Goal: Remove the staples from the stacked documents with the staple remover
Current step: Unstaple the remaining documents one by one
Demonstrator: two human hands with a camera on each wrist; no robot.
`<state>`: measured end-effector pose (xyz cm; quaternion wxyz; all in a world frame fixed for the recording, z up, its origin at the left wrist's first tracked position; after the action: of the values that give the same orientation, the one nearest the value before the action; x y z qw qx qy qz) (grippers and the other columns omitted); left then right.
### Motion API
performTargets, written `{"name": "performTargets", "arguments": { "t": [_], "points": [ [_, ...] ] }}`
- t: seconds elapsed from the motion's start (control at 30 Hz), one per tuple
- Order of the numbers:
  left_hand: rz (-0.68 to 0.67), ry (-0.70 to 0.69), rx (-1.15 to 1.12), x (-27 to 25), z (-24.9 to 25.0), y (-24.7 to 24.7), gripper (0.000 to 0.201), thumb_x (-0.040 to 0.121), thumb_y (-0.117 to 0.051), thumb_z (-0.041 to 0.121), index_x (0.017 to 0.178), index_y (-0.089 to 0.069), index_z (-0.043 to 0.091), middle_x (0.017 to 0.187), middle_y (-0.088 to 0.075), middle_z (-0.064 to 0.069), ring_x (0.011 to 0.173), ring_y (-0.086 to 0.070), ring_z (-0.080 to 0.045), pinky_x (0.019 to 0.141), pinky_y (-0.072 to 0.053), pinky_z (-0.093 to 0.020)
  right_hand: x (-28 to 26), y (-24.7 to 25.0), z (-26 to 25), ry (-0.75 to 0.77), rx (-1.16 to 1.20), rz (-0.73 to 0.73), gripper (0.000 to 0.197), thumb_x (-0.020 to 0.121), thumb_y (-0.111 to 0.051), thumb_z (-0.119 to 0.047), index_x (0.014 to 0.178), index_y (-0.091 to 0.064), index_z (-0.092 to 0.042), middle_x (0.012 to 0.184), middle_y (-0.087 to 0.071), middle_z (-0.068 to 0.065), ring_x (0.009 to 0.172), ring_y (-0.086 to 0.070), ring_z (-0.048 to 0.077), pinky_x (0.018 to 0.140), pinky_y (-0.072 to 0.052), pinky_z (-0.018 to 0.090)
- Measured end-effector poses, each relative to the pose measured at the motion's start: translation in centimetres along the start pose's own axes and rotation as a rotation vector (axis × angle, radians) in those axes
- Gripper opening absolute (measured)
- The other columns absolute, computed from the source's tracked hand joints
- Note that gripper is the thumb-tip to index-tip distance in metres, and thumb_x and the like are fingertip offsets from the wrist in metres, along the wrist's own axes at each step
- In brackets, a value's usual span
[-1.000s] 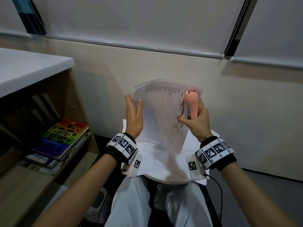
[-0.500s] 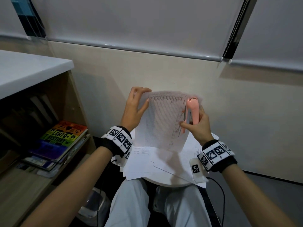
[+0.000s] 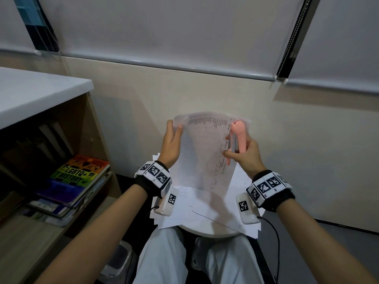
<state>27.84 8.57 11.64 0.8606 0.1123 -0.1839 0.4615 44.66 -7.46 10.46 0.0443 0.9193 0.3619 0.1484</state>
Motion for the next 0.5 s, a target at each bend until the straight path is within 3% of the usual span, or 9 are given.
{"name": "performTargets", "arguments": {
  "t": [0.07, 0.13, 0.23, 0.33, 0.4, 0.5],
  "points": [
    [0.005, -0.040, 0.056, 0.2, 0.5, -0.1, 0.017, 0.103, -0.035, 0.022, 0.106, -0.042, 0.007, 0.090, -0.054, 0.009, 0.079, -0.053, 0.001, 0.073, -0.044, -0.012, -0.1, -0.1, -0.4, -0.004, -0.006, 0.027, 0.080, 0.062, -0.082, 0.002, 0.132, -0.043, 0.000, 0.116, -0.063, 0.015, 0.100, -0.063, 0.028, 0.086, -0.055, 0.044],
    [0.045, -0.079, 0.090, 0.4, 0.8, 0.3, 0.017, 0.102, -0.037, 0.021, 0.100, -0.043, 0.005, 0.085, -0.053, 0.001, 0.076, -0.049, -0.011, 0.069, -0.044, -0.024, -0.4, 0.4, -1.6, 0.029, 0.054, 0.124, 0.085, 0.063, -0.083, 0.002, 0.132, -0.033, 0.002, 0.118, -0.061, 0.016, 0.103, -0.065, 0.027, 0.089, -0.055, 0.045],
    [0.139, -0.102, 0.081, 0.3, 0.9, 1.3, 0.011, 0.100, -0.043, 0.024, 0.091, -0.045, 0.019, 0.083, -0.054, -0.008, 0.074, -0.050, -0.017, 0.067, -0.043, -0.035, -1.0, 1.6, -5.2, 0.155, 0.189, 0.310, 0.072, 0.070, -0.080, 0.000, 0.128, -0.038, 0.002, 0.114, -0.058, 0.011, 0.091, -0.065, 0.008, 0.078, -0.057, 0.023],
    [0.179, -0.089, 0.079, -0.2, 1.3, 1.5, 0.012, 0.097, -0.045, 0.032, 0.086, -0.045, 0.031, 0.084, -0.057, -0.011, 0.074, -0.052, -0.019, 0.065, -0.045, -0.037, -1.3, 1.7, -9.6, 0.233, 0.328, 0.414, 0.053, 0.075, -0.077, -0.005, 0.118, -0.050, 0.007, 0.098, -0.063, 0.006, 0.084, -0.063, 0.011, 0.074, -0.056, 0.021],
    [0.177, -0.074, 0.089, -0.6, 1.5, 1.3, 0.014, 0.097, -0.045, 0.031, 0.084, -0.043, 0.030, 0.081, -0.054, -0.011, 0.072, -0.048, -0.020, 0.064, -0.041, -0.036, -1.1, 0.4, -12.1, 0.254, 0.417, 0.389, 0.046, 0.076, -0.076, -0.006, 0.115, -0.053, 0.005, 0.093, -0.064, 0.003, 0.080, -0.063, 0.012, 0.070, -0.056, 0.021],
    [0.177, -0.086, 0.095, -1.6, 2.3, 0.8, 0.016, 0.098, -0.045, 0.028, 0.083, -0.041, 0.025, 0.076, -0.050, -0.012, 0.068, -0.044, -0.019, 0.061, -0.038, -0.036, 0.1, -2.5, -14.8, 0.225, 0.521, 0.352, 0.029, 0.077, -0.071, 0.002, 0.101, -0.058, -0.006, 0.087, -0.063, -0.001, 0.071, -0.062, 0.005, 0.062, -0.051, 0.015]
  ]
}}
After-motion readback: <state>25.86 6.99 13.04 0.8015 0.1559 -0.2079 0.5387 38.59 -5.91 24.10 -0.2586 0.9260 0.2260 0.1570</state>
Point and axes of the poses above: each hand's wrist, its own x-axis towards the middle knuckle, its own y-axis out of the back of the hand, z = x × y, the point moved 7 cm from there along x, towards the middle knuckle
